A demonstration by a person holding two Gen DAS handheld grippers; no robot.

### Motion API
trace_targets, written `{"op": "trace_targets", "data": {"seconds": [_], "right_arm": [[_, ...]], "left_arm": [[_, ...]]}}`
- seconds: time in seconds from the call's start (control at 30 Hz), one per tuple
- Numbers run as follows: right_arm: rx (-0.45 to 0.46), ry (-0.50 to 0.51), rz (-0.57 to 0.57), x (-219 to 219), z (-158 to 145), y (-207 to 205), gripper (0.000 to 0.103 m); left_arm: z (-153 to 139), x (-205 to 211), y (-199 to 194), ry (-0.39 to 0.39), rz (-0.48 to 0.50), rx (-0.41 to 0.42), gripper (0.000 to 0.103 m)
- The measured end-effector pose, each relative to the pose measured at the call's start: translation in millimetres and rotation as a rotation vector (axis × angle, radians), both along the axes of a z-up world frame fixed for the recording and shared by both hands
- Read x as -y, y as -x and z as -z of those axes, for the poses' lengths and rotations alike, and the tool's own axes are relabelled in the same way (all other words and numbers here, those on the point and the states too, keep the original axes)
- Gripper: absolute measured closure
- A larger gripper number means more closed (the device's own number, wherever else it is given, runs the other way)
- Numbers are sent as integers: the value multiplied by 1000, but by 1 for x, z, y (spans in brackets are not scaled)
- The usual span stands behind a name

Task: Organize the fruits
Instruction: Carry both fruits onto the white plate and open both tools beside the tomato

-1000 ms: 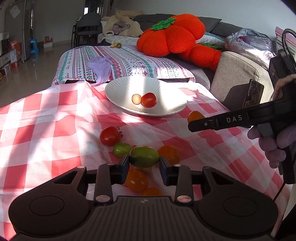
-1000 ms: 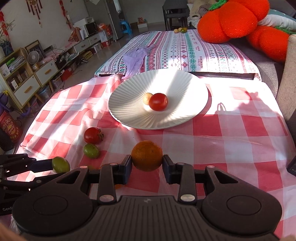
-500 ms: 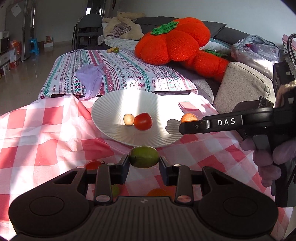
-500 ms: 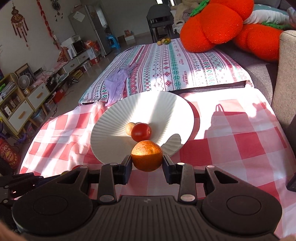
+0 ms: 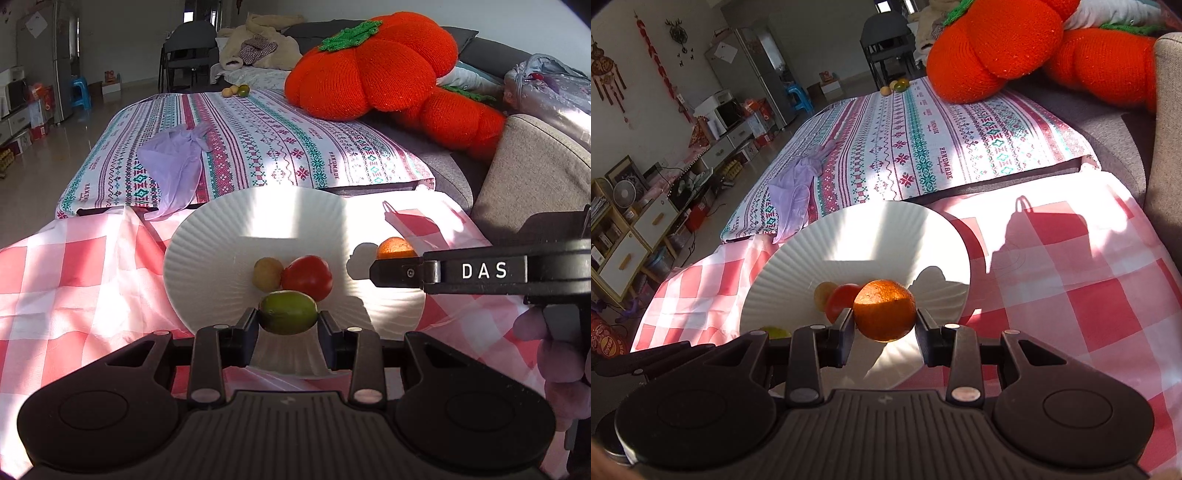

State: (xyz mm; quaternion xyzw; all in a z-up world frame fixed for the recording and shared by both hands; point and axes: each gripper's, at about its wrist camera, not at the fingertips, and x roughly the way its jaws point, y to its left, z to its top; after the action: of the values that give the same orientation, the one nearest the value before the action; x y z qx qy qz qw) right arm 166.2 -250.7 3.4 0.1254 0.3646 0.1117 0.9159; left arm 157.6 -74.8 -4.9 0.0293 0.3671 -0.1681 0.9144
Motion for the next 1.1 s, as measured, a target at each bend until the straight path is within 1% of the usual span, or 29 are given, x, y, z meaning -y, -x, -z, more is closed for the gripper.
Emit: {"op": "trace_targets", "data": {"seconds": [0.13, 0.27, 0.37, 0.47, 0.73, 0.83, 0.97, 1.1], "right_arm": [[8, 50, -9, 0, 4, -8, 71], [9, 46, -6, 3, 7, -13, 71], [15, 63, -20, 0, 7, -14, 71], [22, 83, -31, -3, 8, -14, 71], [17, 59, -30, 0, 8, -16, 70], [15, 35, -21, 3, 7, -17, 67], [20, 11, -2, 7, 4, -16, 66], [24, 11, 0, 8, 0, -13, 61]], "left_arm": [[8, 4, -10, -18, -5, -4, 54], [12, 12, -17, -29, 2, -3, 54], [15, 18, -22, -44, -1, -2, 54], [17, 20, -25, -36, -10, 1, 54], [22, 23, -29, -44, 8, 31, 53], [22, 24, -27, -54, 15, 37, 52], [19, 21, -24, -64, 17, 36, 46], [12, 16, -17, -75, 14, 36, 39]]}}
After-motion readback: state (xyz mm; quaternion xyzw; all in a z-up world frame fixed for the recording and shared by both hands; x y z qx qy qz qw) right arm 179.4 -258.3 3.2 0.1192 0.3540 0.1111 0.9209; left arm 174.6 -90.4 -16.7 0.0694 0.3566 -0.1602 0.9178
